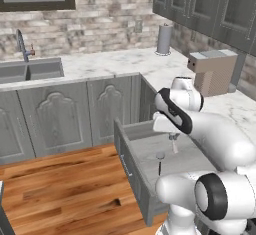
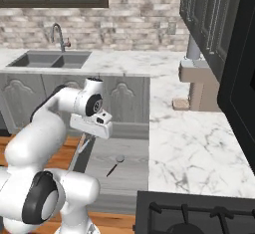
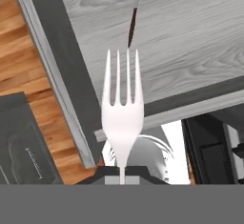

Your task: Organize the utensils by type. Pick up the wooden spoons from the counter and place them in the open cabinet. Then pick up the metallic utensils from the counter and place them in the open drawer.

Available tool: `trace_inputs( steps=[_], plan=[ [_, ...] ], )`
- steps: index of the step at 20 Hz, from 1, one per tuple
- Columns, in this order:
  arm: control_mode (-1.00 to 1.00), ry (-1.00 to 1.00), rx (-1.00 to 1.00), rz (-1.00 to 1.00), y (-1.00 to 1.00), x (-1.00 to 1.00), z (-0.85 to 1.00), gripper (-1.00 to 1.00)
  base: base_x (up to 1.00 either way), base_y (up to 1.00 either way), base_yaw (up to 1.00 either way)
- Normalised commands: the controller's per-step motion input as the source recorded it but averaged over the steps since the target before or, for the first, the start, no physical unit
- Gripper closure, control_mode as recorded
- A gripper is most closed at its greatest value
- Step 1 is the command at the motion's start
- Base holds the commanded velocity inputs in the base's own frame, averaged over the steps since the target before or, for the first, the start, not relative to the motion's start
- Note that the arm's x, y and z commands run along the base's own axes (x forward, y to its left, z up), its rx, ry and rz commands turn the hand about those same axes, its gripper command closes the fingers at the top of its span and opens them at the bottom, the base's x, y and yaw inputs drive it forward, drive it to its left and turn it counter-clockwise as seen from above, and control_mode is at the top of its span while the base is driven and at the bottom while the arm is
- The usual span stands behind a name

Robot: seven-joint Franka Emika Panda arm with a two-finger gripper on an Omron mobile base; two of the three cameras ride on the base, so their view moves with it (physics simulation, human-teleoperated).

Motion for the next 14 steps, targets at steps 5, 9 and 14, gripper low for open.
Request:
trace_inputs(
  steps=[5,9,14],
  plan=[
    [-1.0,0.16,0.0,0.0,-0.27,0.54,-0.27,1.0,0.0,0.0,0.0],
    [-1.0,0.25,0.0,-0.02,-0.31,0.16,-0.51,1.0,0.0,0.0,0.0],
    [-1.0,0.21,-0.04,-0.16,-0.21,0.15,-0.59,1.0,0.0,0.0,0.0]
  ],
)
